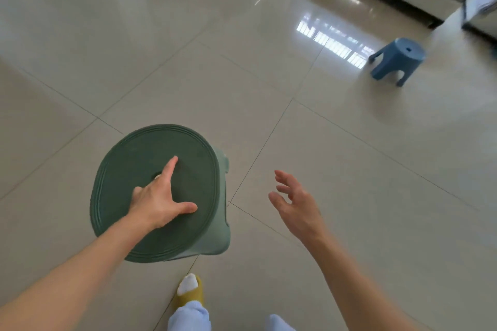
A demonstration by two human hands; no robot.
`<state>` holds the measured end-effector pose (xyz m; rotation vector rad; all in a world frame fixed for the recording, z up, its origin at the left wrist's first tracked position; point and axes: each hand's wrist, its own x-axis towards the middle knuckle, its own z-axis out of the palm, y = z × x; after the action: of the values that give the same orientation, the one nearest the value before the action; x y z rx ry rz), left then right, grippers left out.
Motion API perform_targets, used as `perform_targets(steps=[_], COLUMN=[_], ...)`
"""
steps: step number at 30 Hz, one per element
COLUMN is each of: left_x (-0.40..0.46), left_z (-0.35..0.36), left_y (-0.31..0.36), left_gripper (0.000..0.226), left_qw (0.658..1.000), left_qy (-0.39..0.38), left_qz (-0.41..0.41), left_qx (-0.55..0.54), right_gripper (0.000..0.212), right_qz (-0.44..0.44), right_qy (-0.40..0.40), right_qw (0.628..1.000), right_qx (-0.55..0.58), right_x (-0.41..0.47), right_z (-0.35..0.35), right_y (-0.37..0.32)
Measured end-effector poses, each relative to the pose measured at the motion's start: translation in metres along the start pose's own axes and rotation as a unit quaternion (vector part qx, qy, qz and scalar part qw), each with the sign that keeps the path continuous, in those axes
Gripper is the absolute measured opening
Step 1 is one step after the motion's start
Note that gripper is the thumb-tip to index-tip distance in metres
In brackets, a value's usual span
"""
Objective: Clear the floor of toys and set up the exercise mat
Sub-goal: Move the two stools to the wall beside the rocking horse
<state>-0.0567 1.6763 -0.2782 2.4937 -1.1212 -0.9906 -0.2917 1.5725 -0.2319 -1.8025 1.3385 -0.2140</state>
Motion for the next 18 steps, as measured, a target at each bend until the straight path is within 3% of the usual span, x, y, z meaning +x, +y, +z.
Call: perform_targets(steps=[9,18], left_x=[-0.001,0.033], left_z=[-0.038,-0.014], left_y=[0.107,0.247], left_gripper=[0.108,0.106], left_qw=[0.995,0.983], left_qy=[-0.016,-0.035], left_qz=[0.090,0.140], left_qx=[0.040,0.112], right_gripper=[0.052,0.052], right_qz=[0.000,0.019], right_qy=[0.070,0.121], right_qw=[0.997,0.989], right_qx=[0.040,0.082], right_x=[-0.013,0.015], right_z=[-0.086,-0.201], right_y=[-0.010,0.054])
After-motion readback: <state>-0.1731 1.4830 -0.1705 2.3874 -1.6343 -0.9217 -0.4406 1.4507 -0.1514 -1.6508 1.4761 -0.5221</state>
